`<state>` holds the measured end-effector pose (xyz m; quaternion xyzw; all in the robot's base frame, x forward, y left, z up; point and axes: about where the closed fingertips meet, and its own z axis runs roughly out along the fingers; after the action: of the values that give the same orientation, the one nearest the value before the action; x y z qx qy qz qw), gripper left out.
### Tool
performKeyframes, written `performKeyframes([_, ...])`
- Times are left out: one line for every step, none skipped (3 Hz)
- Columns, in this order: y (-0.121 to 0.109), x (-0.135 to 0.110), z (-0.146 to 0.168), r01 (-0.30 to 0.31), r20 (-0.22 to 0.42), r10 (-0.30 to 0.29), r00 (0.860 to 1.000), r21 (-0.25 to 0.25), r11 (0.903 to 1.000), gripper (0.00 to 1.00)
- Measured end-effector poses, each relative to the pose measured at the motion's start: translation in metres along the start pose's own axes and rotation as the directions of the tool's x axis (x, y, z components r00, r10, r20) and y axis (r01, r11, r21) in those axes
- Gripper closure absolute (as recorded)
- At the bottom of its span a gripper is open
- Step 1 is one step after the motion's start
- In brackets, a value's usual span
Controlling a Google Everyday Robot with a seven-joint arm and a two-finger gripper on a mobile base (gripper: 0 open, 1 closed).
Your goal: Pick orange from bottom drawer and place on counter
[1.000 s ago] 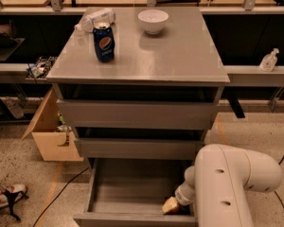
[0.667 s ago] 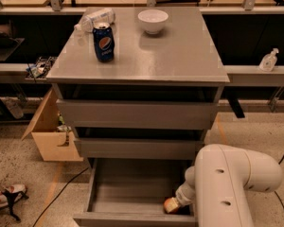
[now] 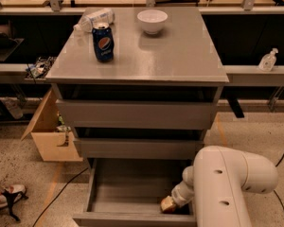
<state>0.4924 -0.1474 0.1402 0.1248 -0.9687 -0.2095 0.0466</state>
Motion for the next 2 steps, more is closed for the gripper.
performKeyframes([0.011, 0.001, -0.016, 0.018, 0.020, -0.018, 1.000, -0.027, 0.9995, 1.00])
performKeyframes([0.018, 0.009, -0.054, 0.077, 0.070, -0.074, 0.995, -0.049, 0.9958, 1.00])
